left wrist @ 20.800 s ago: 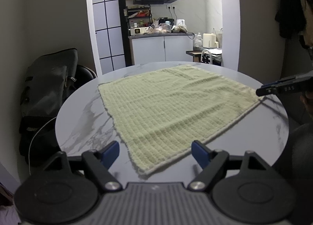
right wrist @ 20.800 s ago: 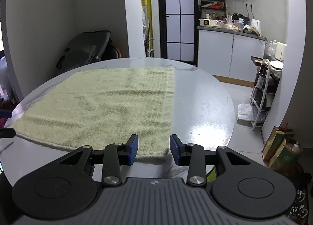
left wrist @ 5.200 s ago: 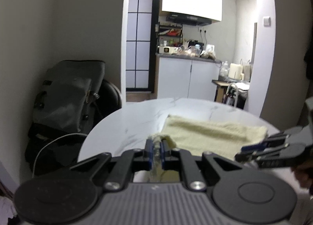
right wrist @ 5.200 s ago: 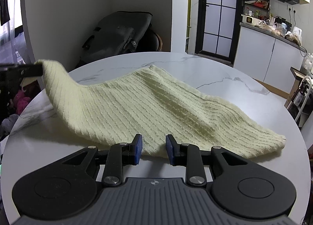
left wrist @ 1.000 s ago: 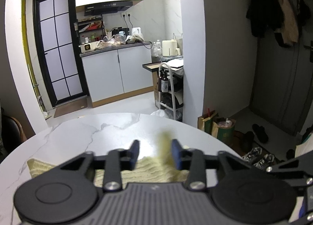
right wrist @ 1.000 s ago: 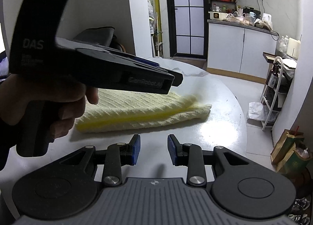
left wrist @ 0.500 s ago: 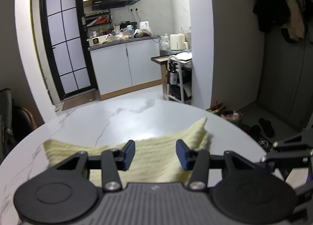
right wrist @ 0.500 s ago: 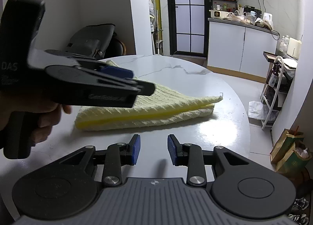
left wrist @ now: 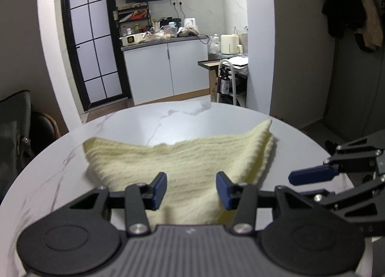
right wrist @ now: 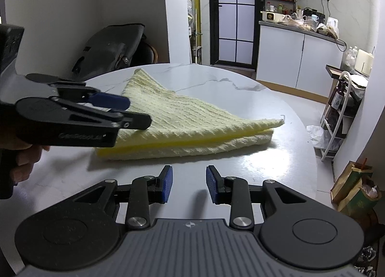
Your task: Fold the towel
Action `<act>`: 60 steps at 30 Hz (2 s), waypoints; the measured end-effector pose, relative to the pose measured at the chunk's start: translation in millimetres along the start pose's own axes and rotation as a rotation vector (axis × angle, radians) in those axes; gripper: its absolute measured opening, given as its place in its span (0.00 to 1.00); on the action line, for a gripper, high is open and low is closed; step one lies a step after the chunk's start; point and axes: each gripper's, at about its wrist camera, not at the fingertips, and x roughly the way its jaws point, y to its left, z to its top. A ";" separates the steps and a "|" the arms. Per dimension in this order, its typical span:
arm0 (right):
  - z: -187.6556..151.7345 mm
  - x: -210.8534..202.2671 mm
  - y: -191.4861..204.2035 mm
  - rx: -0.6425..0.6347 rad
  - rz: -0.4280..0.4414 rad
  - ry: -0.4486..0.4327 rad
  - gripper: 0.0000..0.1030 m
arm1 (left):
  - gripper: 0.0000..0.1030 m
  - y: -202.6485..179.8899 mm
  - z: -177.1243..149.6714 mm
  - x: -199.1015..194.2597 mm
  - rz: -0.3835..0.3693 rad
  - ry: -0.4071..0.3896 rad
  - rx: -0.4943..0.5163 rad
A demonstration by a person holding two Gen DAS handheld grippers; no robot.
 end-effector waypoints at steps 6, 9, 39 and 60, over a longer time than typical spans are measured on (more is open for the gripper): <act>-1.9 -0.7 -3.6 0.005 0.021 0.000 0.33 | 0.47 7.8 -16.0 -9.4 0.010 0.029 -0.036; -1.0 -0.9 -2.2 0.005 0.020 -0.005 0.33 | 0.47 8.3 -24.2 -14.1 0.012 0.037 -0.047; -5.4 5.3 14.3 0.000 0.009 0.003 0.33 | 0.80 23.1 -66.0 -69.1 0.042 -0.049 -0.172; -4.2 1.3 22.4 0.015 0.032 -0.036 0.87 | 0.99 23.1 -64.8 -80.0 0.078 0.010 -0.199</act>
